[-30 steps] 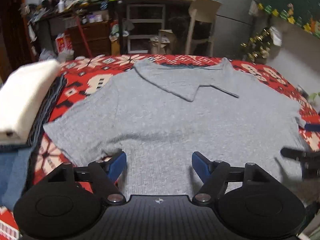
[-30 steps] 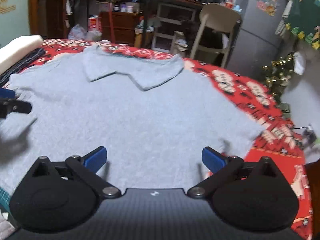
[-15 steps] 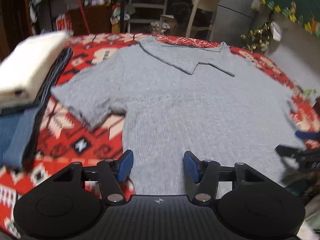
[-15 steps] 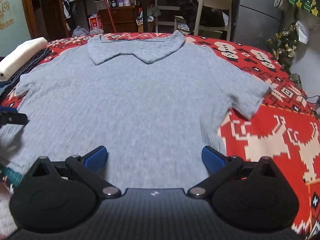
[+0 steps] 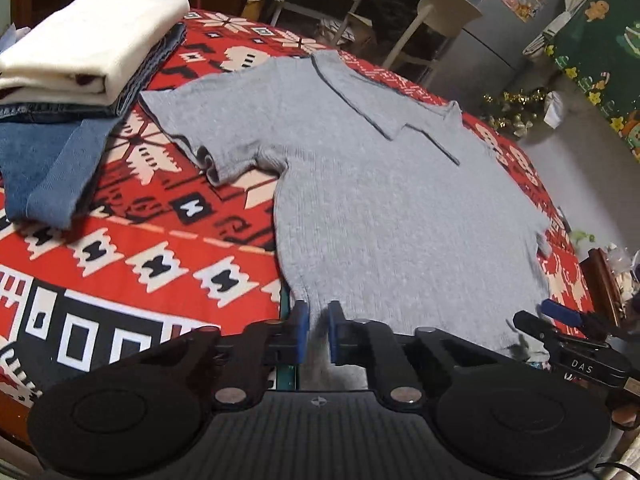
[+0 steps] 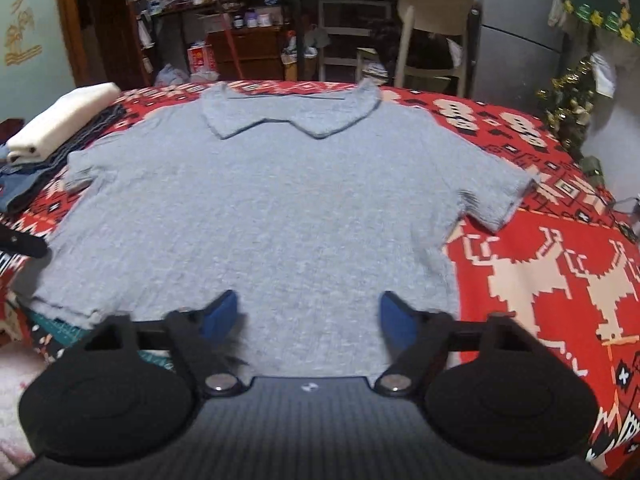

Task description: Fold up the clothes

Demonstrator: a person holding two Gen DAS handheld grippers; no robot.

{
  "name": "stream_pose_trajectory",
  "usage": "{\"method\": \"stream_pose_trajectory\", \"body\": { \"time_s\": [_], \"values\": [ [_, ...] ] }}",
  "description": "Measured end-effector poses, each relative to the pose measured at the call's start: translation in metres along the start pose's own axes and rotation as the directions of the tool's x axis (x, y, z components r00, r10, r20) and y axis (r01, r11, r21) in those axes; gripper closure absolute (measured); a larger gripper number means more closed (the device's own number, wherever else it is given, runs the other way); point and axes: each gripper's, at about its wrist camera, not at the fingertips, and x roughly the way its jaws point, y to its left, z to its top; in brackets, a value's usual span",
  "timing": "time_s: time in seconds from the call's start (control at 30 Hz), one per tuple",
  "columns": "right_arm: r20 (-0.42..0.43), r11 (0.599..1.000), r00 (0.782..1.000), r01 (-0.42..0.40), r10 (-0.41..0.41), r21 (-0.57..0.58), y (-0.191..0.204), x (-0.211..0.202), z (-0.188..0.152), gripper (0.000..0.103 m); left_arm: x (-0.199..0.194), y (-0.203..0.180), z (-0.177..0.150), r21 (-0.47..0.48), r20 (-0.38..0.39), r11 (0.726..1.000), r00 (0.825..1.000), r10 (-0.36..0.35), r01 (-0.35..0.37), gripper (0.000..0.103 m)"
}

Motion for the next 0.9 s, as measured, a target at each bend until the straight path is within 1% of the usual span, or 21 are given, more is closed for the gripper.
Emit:
{"method": "stream_pose_trajectory", "body": {
  "time_s": [0.03, 0.07, 0.1, 0.2, 0.27, 0.33, 0.4, 0.47, 0.53, 0.6, 0.67, 0.7, 0.73, 0.8, 0.83, 0.87, 0.9],
  "values": [
    [-0.008, 1.000, 1.000, -0.013, 0.013, -0.004, 0.001, 0.000, -0.001, 0.044, 0.001, 0.000, -0.001, 0.004, -0.009, 1.000, 1.000, 0.012, -0.012, 0.101],
    [-0.015, 1.000, 1.000, -0.019, 0.019, -0.007, 0.002, 0.001, -0.001, 0.054, 0.001, -0.001, -0.002, 0.011, -0.012, 1.000, 1.000, 0.022, -0.022, 0.101],
    [-0.020, 1.000, 1.000, -0.023, 0.022, -0.013, 0.003, 0.002, -0.002, 0.055, 0.000, -0.002, -0.004, 0.019, -0.014, 0.999, 0.999, 0.033, -0.033, 0.101],
    [-0.026, 0.999, 0.999, -0.023, 0.023, -0.025, 0.003, -0.003, -0.006, 0.056, -0.005, -0.006, -0.009, 0.060, -0.021, 0.996, 0.997, 0.073, -0.072, 0.101],
    [-0.031, 0.999, 0.999, -0.032, 0.032, -0.009, 0.000, -0.007, -0.010, 0.056, -0.008, -0.007, -0.014, 0.085, -0.019, 0.992, 0.996, 0.090, -0.088, 0.101],
    [-0.036, 0.999, 0.999, -0.041, 0.041, 0.006, -0.003, -0.012, -0.014, 0.056, -0.010, -0.004, -0.015, 0.076, -0.020, 0.994, 0.996, 0.085, -0.083, 0.101],
    [-0.040, 0.999, 0.998, -0.046, 0.047, 0.028, -0.006, -0.017, -0.016, 0.056, -0.012, 0.000, -0.015, 0.051, -0.026, 0.997, 0.998, 0.060, -0.058, 0.100],
    [-0.033, 0.998, 0.998, -0.052, 0.054, 0.046, -0.008, -0.022, -0.016, 0.056, -0.015, 0.004, -0.013, 0.018, -0.032, 1.000, 0.999, 0.022, -0.021, 0.093],
    [-0.018, 0.997, 0.998, -0.059, 0.060, 0.038, -0.005, -0.026, -0.013, 0.056, -0.018, 0.005, -0.012, 0.000, -0.027, 1.000, 1.000, 0.000, 0.000, 0.092],
    [-0.010, 0.997, 0.997, -0.078, 0.078, 0.023, 0.000, -0.028, -0.008, 0.056, -0.021, 0.004, -0.012, 0.000, -0.021, 1.000, 1.000, -0.022, 0.022, 0.085],
    [-0.013, 0.995, 0.995, -0.099, 0.099, 0.005, 0.006, -0.026, -0.004, 0.057, -0.022, 0.003, -0.013, 0.007, -0.022, 0.998, 0.998, -0.060, 0.060, 0.072],
    [-0.016, 0.995, 0.995, -0.100, 0.100, 0.002, 0.009, -0.024, -0.004, 0.057, -0.020, 0.002, -0.013, 0.013, -0.034, 0.997, 0.997, -0.072, 0.073, 0.071],
    [-0.019, 0.995, 0.995, -0.102, 0.102, -0.001, 0.012, -0.021, -0.003, 0.060, -0.018, 0.001, -0.013, 0.020, -0.049, 0.996, 0.995, -0.081, 0.082, 0.071],
    [-0.038, 0.995, 0.994, -0.104, 0.104, 0.002, 0.015, -0.015, -0.005, 0.067, -0.012, -0.001, -0.015, 0.036, -0.077, 0.996, 0.994, -0.078, 0.081, 0.076],
    [-0.046, 0.995, 0.994, -0.102, 0.102, 0.002, 0.016, -0.014, -0.008, 0.069, -0.011, -0.002, -0.017, 0.046, -0.080, 0.996, 0.994, -0.073, 0.077, 0.082],
    [-0.044, 0.996, 0.995, -0.094, 0.093, -0.007, 0.017, -0.014, -0.011, 0.071, -0.011, -0.003, -0.019, 0.059, -0.079, 0.996, 0.995, -0.068, 0.073, 0.092],
    [-0.042, 0.996, 0.995, -0.086, 0.085, -0.018, 0.018, -0.015, -0.015, 0.072, -0.011, -0.004, -0.020, 0.069, -0.079, 0.995, 0.995, -0.060, 0.065, 0.097]
  ]
}}
